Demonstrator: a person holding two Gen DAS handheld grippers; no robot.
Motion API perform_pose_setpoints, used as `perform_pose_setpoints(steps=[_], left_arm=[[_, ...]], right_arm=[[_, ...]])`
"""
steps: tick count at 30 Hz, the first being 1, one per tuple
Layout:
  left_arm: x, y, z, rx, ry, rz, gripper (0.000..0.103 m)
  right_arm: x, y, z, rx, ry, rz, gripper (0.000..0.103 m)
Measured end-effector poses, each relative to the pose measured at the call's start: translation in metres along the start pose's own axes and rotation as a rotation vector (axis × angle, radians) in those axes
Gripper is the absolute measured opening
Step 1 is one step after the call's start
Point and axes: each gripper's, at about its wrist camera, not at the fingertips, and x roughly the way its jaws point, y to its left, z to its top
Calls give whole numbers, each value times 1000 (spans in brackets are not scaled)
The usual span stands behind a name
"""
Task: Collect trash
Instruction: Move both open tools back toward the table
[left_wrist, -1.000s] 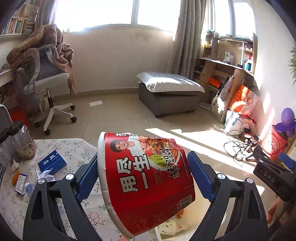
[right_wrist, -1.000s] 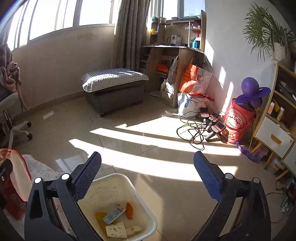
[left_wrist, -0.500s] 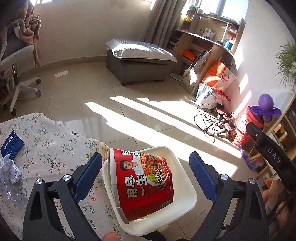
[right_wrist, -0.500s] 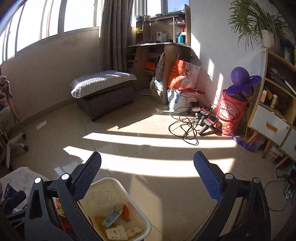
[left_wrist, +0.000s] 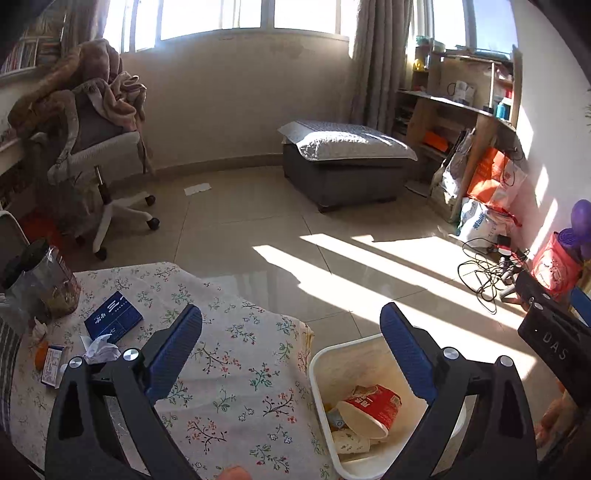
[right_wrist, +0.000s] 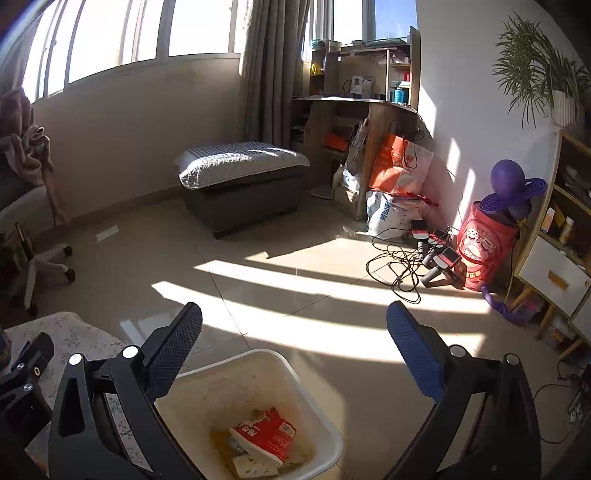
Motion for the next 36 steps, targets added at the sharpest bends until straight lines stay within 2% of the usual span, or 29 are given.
perform_pose_setpoints(steps=[6, 13, 26, 36], left_arm=[[-16, 33, 1, 28, -61, 132, 95], [-23, 74, -2, -7, -78, 214, 95], [-24, 147, -16, -109, -40, 320, 95], [-25, 213, -37, -182, 5, 415, 95]], right_arm=[[-11, 32, 0, -29, -27, 43, 96], [-23, 72, -7, -79, -48, 91, 96], [-41, 142, -17, -152, -88, 164, 96], [-51, 209, -35, -201, -47, 253, 96]])
